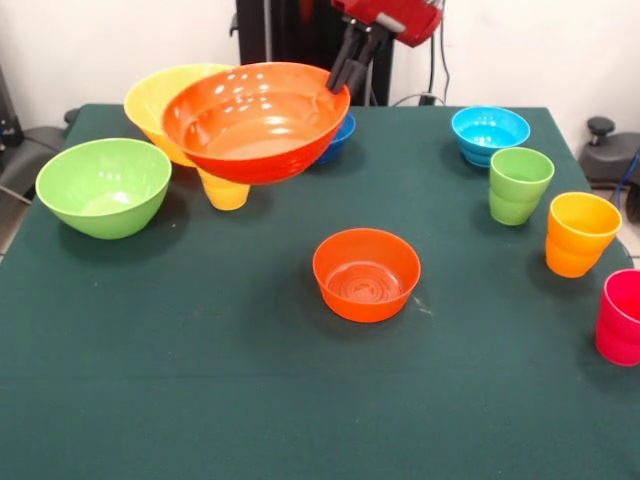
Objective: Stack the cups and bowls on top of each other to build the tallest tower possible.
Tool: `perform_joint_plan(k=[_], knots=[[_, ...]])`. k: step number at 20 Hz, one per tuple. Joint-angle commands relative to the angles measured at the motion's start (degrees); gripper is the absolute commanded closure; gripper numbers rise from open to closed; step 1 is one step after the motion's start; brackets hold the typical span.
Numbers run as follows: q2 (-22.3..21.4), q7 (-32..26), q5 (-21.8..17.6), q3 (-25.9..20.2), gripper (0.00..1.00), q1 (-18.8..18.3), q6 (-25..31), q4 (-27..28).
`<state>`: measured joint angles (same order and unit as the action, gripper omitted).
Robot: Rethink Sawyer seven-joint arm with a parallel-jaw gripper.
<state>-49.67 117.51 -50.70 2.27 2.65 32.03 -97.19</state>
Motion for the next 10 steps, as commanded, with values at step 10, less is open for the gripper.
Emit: perform_joint_plan(k=[10], knots=[[7.83, 16.11, 1.88, 3.4, 1.0, 4.03, -3.27, 3.6]])
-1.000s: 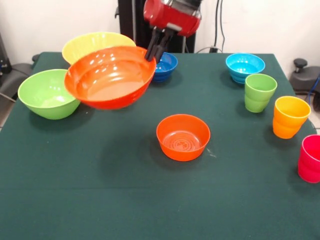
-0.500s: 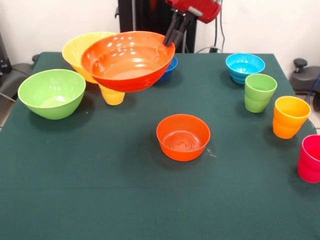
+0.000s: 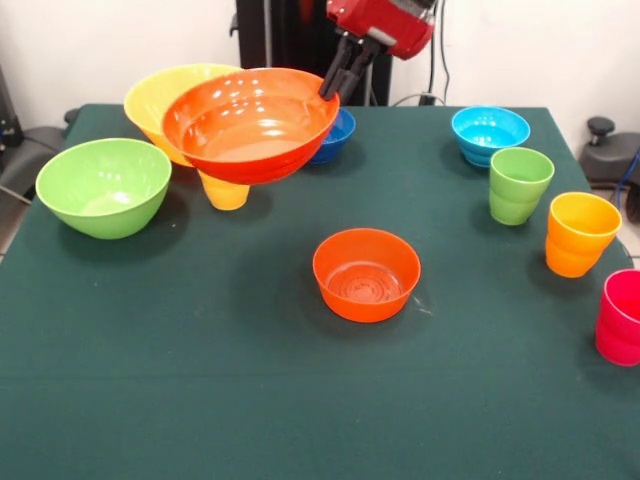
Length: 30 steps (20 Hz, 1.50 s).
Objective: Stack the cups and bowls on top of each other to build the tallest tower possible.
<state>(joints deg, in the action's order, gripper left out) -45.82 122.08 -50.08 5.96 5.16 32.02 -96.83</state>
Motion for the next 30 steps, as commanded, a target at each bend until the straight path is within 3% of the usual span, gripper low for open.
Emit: perform_joint_plan(k=[1, 30], knots=[[4.55, 11.83, 1.17, -0.15, 1.0, 1.72, -3.73, 3.66], [8.54, 14.09, 8.17, 5.09, 1.0, 8.99, -3.75, 7.52]])
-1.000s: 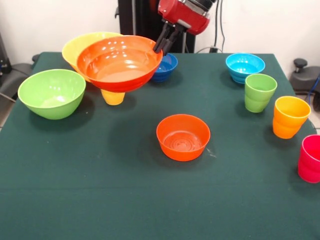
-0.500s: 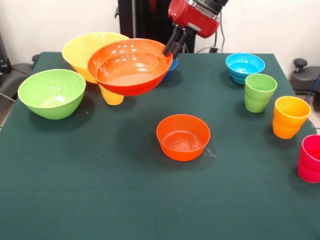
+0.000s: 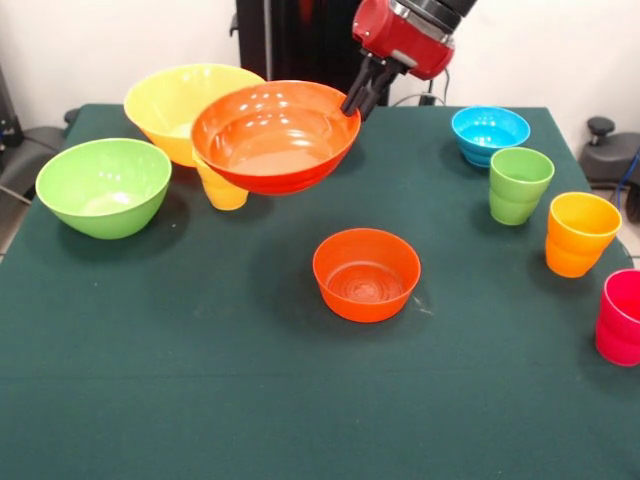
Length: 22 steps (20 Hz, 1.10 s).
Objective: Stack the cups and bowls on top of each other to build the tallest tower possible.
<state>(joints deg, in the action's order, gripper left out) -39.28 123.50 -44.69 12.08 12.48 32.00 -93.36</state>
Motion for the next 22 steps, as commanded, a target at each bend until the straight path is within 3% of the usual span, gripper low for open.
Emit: perform_joint_plan(k=[1, 22], knots=[[2.3, 13.03, 3.05, -0.79, 1.0, 2.0, -3.74, 4.24], [6.43, 18.47, 8.85, 4.55, 1.0, 7.89, -6.99, 5.23]])
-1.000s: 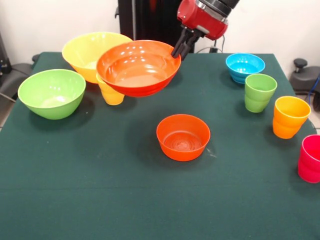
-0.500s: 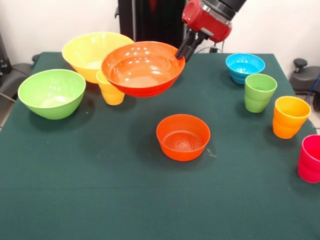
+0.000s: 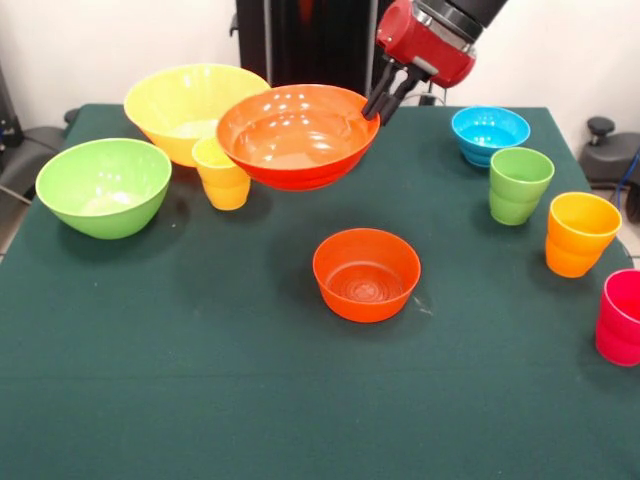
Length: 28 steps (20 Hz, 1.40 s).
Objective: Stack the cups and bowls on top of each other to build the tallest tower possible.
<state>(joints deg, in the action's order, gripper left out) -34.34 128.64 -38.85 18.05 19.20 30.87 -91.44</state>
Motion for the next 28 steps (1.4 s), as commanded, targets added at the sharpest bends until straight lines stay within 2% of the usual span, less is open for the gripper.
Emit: perform_joint_plan(k=[1, 28], knots=[[1.6, 13.52, 3.31, -1.31, 1.0, 1.3, -6.19, 3.29], [3.56, 11.34, 10.38, 2.33, 1.0, 3.49, -7.74, 4.36]])
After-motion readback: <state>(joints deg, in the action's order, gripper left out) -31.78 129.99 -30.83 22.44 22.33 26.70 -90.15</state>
